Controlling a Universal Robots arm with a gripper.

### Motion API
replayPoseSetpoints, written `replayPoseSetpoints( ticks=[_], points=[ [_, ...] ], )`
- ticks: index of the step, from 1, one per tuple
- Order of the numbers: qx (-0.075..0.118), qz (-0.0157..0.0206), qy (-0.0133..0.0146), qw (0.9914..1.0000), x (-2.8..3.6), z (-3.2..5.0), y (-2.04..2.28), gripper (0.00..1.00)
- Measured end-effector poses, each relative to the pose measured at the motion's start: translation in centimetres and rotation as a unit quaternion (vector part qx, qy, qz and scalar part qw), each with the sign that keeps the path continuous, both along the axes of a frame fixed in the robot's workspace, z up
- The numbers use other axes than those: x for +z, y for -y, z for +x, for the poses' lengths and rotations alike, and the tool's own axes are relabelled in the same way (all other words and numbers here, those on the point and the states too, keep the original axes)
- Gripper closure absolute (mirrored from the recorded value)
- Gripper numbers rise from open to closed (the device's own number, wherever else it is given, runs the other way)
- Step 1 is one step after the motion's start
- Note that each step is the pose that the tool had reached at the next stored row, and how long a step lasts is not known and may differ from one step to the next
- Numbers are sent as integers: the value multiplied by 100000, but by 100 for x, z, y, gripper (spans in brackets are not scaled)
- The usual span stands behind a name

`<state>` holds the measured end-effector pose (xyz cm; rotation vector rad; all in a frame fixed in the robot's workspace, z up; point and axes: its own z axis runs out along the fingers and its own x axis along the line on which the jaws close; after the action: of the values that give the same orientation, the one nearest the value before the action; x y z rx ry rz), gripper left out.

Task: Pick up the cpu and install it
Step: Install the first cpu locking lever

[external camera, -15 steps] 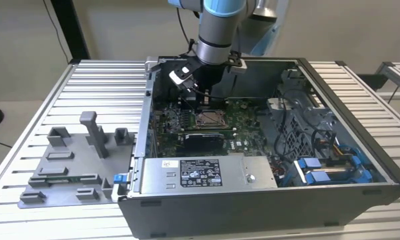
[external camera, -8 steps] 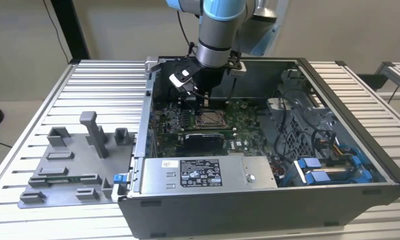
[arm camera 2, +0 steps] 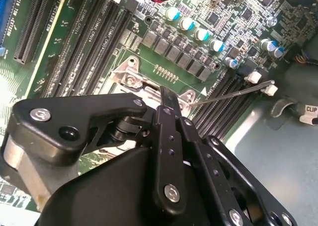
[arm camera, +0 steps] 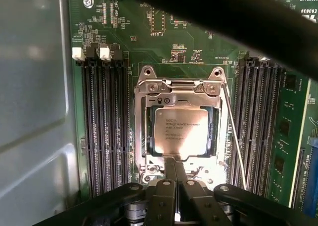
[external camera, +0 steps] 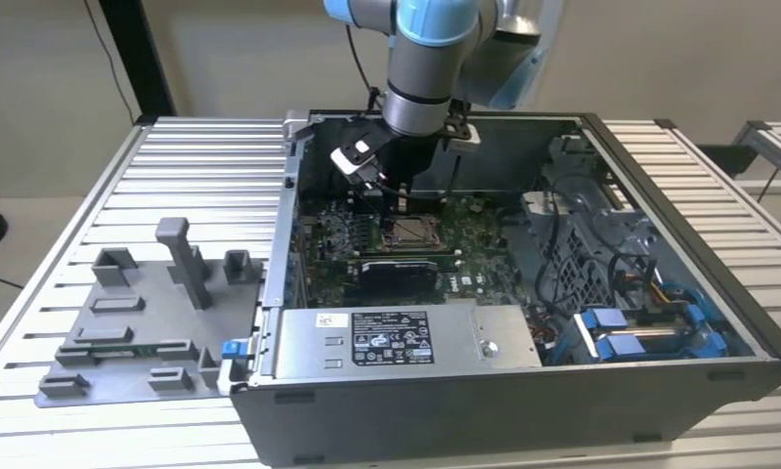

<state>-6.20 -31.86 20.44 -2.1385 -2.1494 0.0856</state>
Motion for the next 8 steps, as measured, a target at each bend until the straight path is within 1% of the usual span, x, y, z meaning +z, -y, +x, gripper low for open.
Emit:
replayPoseSetpoints(
  ticks=[3, 5, 8],
  points=[
    [-1, -17, -17, 100000, -20, 0, 1, 100],
    [-3, 3, -19, 100000, -21, -1, 1, 100],
    [-1, 208, 6, 100000, -5, 0, 0, 100]
  ],
)
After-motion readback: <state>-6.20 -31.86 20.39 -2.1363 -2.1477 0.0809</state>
